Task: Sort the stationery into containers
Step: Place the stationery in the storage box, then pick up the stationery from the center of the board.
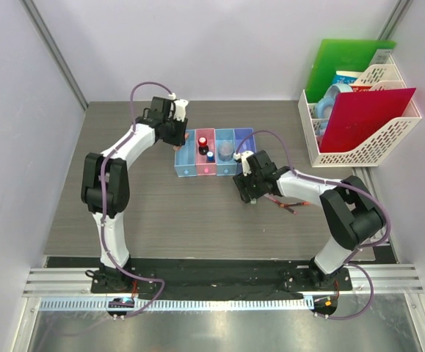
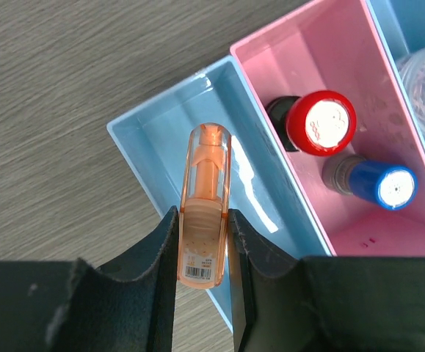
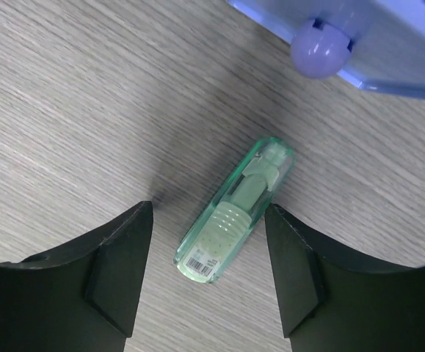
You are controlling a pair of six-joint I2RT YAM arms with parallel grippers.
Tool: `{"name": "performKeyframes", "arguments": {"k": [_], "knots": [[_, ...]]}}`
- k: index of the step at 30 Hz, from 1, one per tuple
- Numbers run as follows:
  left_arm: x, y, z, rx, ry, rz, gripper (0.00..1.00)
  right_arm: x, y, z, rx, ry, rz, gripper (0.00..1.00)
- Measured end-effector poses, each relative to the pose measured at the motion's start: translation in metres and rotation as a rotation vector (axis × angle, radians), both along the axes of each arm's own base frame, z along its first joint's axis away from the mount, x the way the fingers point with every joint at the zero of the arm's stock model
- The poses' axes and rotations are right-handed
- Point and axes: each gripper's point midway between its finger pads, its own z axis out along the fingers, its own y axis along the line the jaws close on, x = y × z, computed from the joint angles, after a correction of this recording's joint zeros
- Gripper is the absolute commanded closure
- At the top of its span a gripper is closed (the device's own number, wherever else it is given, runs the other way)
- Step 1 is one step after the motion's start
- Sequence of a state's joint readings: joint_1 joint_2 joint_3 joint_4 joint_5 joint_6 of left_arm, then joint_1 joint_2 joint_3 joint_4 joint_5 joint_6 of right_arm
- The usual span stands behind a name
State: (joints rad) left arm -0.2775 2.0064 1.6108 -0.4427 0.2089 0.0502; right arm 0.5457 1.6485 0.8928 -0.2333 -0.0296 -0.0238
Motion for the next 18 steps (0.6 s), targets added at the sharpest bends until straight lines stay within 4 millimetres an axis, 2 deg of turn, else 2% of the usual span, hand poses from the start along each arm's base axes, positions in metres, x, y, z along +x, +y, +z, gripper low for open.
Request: {"name": "performKeyframes", "arguments": {"k": [4, 8, 9, 15, 18], "knots": [[0.006, -0.001, 0.000, -0.007, 0.004, 0.021, 1.00, 0.003, 0.002, -0.001, -0.013, -0.018, 0.005, 0.44], [0.004, -0.002, -0.001, -0.012, 0.017, 0.019, 0.99, 0.005, 0.007, -0.001, -0.018, -0.037, 0.011, 0.62], [0.004, -0.003, -0.001, -0.018, 0.022, 0.020, 0.97, 0.005, 0.008, -0.001, -0.017, -0.039, 0.013, 0.70], [-0.004, -0.011, -0.002, -0.059, 0.059, 0.014, 0.75, 0.006, 0.012, 0.000, -0.018, -0.052, 0.027, 0.97], [-0.008, -0.015, -0.002, -0.081, 0.077, 0.005, 0.64, 0.006, 0.012, 0.000, -0.020, -0.055, 0.035, 0.99]]}}
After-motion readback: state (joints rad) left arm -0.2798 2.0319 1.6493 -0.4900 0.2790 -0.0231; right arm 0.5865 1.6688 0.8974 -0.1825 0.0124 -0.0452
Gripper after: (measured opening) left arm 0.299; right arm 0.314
